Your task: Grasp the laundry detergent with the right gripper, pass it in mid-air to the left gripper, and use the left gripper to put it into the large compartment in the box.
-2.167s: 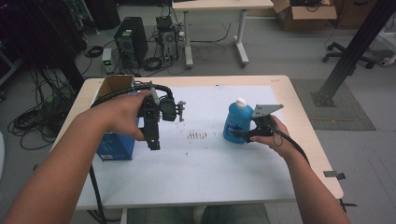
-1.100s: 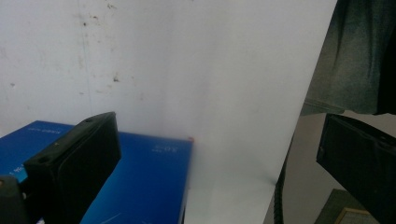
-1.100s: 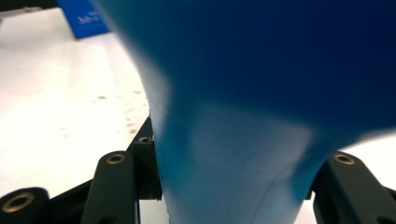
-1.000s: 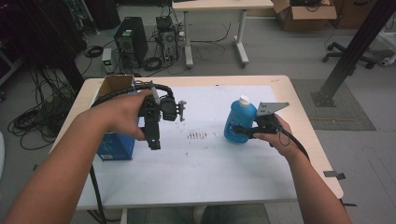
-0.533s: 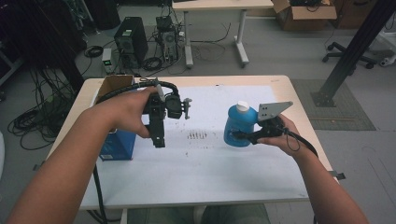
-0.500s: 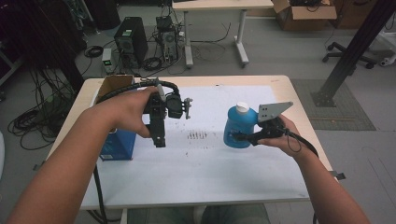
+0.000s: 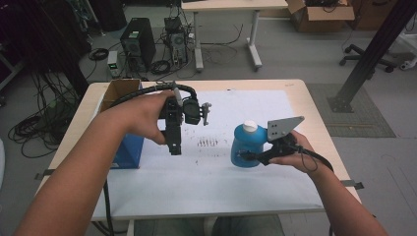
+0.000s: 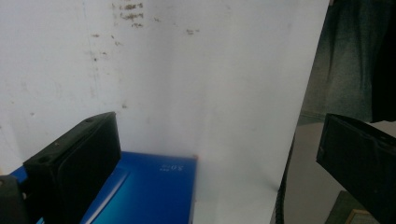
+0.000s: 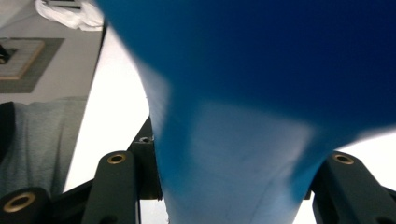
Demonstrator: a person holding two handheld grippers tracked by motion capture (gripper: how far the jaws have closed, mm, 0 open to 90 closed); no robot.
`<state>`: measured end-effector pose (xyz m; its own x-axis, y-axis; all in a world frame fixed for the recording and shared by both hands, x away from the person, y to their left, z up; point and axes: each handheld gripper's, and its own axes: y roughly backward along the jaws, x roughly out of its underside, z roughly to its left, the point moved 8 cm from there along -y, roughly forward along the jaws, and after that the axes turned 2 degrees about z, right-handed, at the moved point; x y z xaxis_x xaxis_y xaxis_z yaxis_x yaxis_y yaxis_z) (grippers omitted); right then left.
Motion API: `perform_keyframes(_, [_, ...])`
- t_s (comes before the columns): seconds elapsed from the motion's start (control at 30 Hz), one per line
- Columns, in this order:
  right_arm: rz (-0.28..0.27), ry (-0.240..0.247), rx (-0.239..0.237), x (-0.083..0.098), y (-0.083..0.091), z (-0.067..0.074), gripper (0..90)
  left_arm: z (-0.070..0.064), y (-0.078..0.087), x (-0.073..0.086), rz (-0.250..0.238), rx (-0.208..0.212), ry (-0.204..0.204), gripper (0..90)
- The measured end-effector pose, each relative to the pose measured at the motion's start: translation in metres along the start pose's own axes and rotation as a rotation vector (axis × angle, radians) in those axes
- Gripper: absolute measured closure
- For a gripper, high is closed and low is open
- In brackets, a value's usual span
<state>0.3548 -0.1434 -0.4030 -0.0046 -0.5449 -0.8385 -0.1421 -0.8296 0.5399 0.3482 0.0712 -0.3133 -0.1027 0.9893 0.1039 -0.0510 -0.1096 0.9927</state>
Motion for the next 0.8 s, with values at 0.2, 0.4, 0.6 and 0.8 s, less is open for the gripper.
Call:
perform_keyframes(0.2, [-0.014,-0.003,-0.037,-0.001,-0.018,0.010,45.5,-0.002,-0.001,-0.006,0.002,0.007,-0.014,0.2])
perform_keyframes(0.4, [-0.018,-0.009,-0.073,-0.009,-0.039,0.019,45.3,-0.006,-0.003,-0.009,-0.003,0.013,-0.020,0.2])
perform_keyframes(0.6, [-0.010,0.002,-0.099,-0.015,-0.060,0.027,45.4,-0.012,-0.007,-0.013,0.002,0.020,-0.043,0.2])
perform_keyframes(0.8, [-0.015,0.004,-0.114,-0.019,-0.074,0.032,45.4,-0.016,-0.010,-0.016,-0.007,0.026,-0.053,0.2])
